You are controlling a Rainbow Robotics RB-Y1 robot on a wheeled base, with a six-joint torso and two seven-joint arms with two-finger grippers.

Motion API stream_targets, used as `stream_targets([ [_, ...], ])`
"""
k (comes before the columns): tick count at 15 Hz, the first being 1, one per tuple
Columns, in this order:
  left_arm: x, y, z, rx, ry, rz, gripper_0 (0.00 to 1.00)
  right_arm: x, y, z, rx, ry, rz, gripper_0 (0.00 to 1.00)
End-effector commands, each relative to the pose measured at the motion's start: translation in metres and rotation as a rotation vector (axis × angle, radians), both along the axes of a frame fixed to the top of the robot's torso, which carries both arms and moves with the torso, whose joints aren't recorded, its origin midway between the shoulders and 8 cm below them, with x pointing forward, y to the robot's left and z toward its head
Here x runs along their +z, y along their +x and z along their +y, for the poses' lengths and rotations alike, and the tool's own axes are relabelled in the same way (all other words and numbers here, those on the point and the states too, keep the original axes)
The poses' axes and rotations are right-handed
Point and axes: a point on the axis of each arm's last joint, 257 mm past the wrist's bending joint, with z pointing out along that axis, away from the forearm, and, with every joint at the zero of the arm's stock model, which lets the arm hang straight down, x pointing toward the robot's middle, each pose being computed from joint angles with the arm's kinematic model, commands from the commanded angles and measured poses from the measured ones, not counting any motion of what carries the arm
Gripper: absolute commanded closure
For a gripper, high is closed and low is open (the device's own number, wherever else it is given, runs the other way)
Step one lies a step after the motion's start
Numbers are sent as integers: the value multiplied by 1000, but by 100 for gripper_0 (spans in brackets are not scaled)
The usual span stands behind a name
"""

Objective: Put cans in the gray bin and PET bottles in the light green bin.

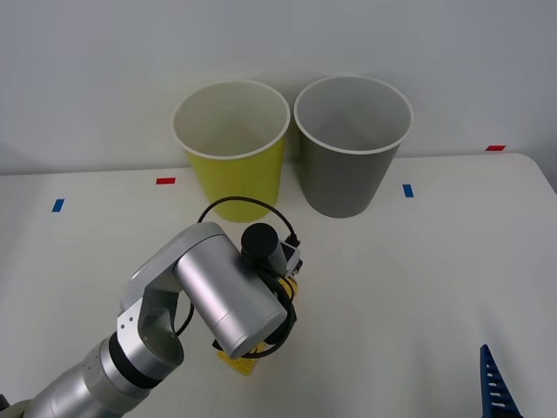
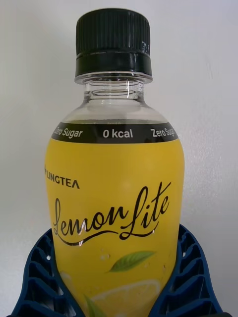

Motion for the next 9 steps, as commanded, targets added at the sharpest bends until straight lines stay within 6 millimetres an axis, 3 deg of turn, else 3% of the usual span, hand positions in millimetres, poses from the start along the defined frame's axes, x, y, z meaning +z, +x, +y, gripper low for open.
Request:
stream_targets([
  [1,18,10,6,-48,-47,-126,100,0,0,0,0,0,0,0],
  [4,34,10,11,-55,-62,-197,100,0,0,0,0,0,0,0],
  [9,79,20,5,-92,-113,-322,100,0,0,0,0,0,0,0],
])
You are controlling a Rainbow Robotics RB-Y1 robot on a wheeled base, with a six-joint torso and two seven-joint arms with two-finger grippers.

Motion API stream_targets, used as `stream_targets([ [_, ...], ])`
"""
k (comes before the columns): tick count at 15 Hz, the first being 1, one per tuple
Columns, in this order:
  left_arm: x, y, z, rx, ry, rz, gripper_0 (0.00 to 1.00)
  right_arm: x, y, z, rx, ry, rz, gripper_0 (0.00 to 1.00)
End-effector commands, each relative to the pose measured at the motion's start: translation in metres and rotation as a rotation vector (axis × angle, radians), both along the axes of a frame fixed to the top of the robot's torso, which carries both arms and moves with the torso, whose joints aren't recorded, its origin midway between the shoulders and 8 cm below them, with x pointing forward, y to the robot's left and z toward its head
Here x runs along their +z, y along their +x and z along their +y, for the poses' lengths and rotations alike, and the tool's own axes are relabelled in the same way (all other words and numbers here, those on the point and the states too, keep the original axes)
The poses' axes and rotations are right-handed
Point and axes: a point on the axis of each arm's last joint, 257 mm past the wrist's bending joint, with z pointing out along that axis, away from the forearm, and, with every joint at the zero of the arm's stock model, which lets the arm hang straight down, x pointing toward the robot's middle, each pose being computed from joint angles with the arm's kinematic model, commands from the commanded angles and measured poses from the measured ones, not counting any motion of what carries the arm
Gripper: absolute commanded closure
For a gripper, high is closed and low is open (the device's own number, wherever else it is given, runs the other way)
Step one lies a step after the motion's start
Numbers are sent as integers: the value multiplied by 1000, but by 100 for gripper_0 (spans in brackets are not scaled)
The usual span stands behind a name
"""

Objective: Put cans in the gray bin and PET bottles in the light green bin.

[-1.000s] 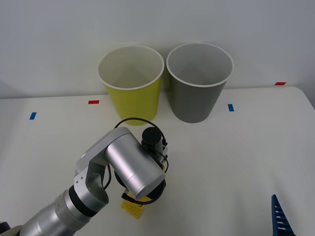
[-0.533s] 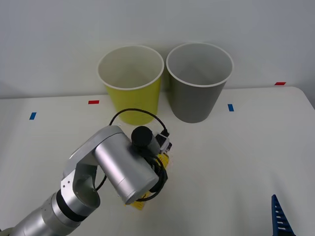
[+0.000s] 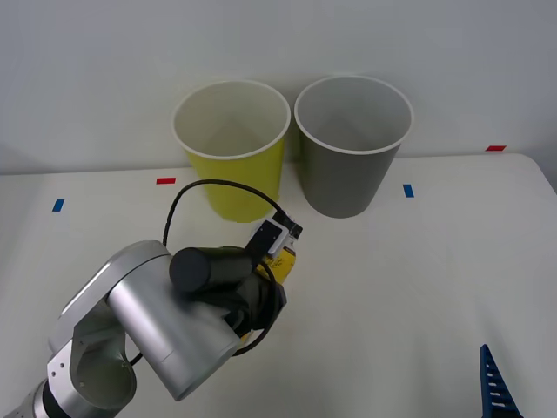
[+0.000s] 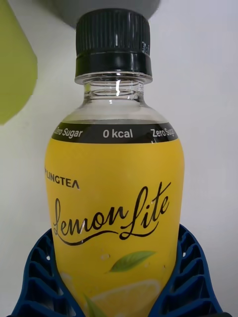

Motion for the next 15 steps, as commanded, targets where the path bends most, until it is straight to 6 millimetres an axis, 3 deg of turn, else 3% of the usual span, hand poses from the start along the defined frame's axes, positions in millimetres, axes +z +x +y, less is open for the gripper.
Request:
stream_targets([
  [1,22,8,0,-38,-27,-71,100,0,0,0,0,0,0,0],
  [3,36,10,-1,-74,-62,-109,100,0,0,0,0,0,0,0],
  [8,85,-6,-3,-136,-137,-211,100,0,0,0,0,0,0,0],
  [15,129,-2,19,-192,-205,-283,100,0,0,0,0,0,0,0],
])
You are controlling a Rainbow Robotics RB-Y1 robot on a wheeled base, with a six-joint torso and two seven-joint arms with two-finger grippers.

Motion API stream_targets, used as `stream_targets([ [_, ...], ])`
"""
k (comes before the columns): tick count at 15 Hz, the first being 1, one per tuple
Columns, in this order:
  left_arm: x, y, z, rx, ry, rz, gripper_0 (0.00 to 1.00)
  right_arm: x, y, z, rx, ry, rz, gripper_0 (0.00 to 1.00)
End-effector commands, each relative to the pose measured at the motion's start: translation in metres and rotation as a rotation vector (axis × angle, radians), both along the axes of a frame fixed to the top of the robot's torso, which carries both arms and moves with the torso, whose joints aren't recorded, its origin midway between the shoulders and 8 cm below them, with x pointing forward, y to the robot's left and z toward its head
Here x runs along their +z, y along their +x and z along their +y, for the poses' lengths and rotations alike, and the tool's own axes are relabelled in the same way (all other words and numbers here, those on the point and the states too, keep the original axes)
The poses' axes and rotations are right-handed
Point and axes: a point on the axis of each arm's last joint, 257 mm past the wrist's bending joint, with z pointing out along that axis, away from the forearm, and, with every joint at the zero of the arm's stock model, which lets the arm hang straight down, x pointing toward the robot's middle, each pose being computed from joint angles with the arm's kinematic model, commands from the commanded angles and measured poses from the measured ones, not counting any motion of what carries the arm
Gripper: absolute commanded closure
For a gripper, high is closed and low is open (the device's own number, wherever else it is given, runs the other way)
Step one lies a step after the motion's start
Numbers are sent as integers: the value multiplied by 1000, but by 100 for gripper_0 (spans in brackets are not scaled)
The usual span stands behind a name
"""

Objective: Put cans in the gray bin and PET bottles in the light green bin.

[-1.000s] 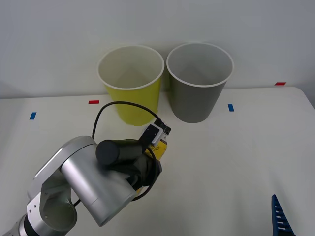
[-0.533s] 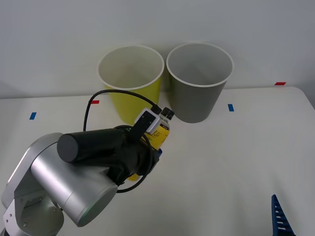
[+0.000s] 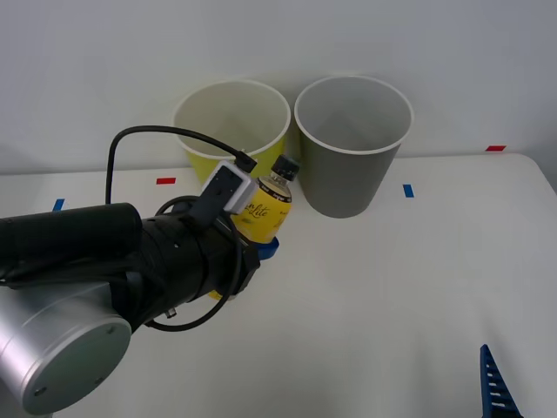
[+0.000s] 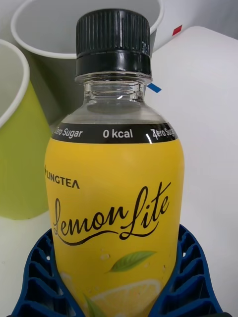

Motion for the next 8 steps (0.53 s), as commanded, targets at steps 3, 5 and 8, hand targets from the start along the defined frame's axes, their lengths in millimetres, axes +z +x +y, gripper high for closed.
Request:
stream_targets([
  [3,29,-6,29,27,-81,-36,100,0,0,0,0,0,0,0],
  [5,27,-3,54,88,-72,-34,100,0,0,0,0,0,0,0],
  [8,22,2,93,174,-74,-15,100,0,0,0,0,0,0,0],
])
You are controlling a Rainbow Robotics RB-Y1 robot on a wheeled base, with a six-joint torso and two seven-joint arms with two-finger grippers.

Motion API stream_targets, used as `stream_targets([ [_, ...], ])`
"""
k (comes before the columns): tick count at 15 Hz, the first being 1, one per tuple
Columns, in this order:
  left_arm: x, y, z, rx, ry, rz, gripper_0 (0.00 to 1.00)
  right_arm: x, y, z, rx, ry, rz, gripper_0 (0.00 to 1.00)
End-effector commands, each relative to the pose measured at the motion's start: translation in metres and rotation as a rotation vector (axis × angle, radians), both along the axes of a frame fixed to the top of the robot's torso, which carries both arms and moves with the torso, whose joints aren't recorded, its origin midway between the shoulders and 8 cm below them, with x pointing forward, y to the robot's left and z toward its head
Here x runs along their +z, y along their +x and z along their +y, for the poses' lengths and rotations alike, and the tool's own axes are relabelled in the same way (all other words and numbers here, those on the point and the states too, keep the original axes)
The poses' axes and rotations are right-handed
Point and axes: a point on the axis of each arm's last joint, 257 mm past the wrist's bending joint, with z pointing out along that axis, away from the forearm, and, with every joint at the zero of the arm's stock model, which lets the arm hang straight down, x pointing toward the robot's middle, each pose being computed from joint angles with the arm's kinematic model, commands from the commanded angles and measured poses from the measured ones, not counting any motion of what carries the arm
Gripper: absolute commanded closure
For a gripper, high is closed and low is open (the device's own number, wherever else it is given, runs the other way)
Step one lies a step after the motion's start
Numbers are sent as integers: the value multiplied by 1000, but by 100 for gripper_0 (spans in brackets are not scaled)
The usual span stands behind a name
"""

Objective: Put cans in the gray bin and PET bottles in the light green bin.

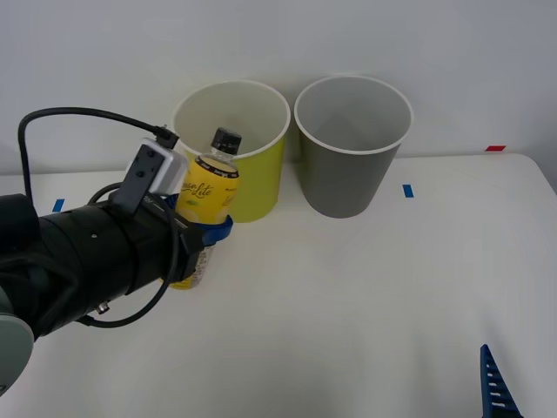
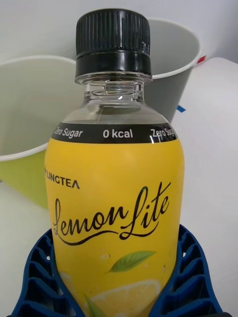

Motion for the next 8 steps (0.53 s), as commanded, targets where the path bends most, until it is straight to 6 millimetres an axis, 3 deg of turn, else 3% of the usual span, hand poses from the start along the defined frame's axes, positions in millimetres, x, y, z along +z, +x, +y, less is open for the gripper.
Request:
stream_targets([
  [1,-1,5,34,73,-4,11,100,0,0,0,0,0,0,0],
  [8,34,1,63,98,-187,-28,100,0,0,0,0,0,0,0],
])
